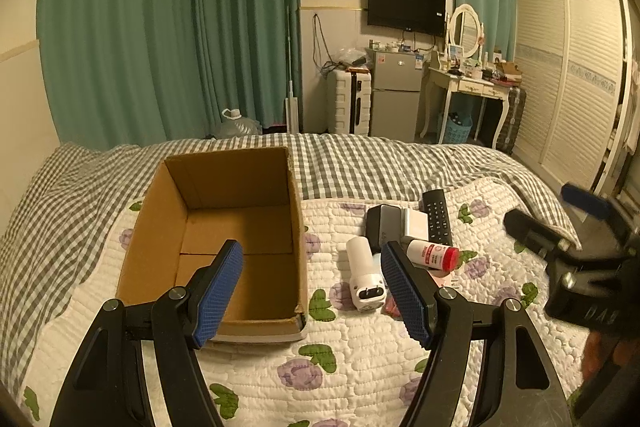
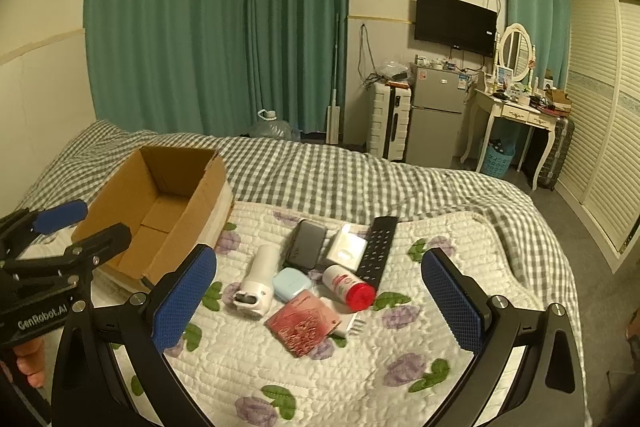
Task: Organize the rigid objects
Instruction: 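Grasp the white cylinder with the left tool while the right tool grasps the red-capped bottle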
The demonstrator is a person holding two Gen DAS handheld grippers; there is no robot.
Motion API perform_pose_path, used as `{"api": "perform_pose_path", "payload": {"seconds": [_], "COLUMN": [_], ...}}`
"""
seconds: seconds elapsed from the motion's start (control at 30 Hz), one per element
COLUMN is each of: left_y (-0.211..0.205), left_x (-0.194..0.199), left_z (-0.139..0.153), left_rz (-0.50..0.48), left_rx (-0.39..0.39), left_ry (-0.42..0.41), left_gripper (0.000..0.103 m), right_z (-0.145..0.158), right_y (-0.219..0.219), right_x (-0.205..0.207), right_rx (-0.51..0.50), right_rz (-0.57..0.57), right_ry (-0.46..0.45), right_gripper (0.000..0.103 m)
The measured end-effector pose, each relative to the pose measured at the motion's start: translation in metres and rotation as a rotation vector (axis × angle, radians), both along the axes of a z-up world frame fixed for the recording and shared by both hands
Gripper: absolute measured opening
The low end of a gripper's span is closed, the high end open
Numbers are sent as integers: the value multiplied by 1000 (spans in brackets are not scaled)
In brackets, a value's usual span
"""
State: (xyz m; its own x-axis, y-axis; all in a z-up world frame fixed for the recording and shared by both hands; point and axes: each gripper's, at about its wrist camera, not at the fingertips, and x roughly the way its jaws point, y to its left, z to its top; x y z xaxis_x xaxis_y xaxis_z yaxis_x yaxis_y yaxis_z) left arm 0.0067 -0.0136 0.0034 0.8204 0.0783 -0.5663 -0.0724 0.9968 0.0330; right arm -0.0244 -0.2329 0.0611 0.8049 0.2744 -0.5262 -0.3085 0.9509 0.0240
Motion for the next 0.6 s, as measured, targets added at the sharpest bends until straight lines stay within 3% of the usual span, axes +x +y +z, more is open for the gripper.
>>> {"api": "perform_pose_path", "payload": {"seconds": [0.23,0.43,0.6], "left_y": [-38,-69,-72], "left_x": [23,56,82], "left_z": [-30,-81,-107], "left_rz": [-61,-99,-85], "left_rx": [1,5,-8], "left_ry": [99,232,275], "left_gripper": [74,72,72], "right_z": [-1,-25,-50], "right_y": [-24,-36,-38], "right_x": [25,49,74], "right_rx": [-90,-206,-229], "right_rz": [-15,38,117], "right_ry": [21,88,170], "right_gripper": [103,103,96]}}
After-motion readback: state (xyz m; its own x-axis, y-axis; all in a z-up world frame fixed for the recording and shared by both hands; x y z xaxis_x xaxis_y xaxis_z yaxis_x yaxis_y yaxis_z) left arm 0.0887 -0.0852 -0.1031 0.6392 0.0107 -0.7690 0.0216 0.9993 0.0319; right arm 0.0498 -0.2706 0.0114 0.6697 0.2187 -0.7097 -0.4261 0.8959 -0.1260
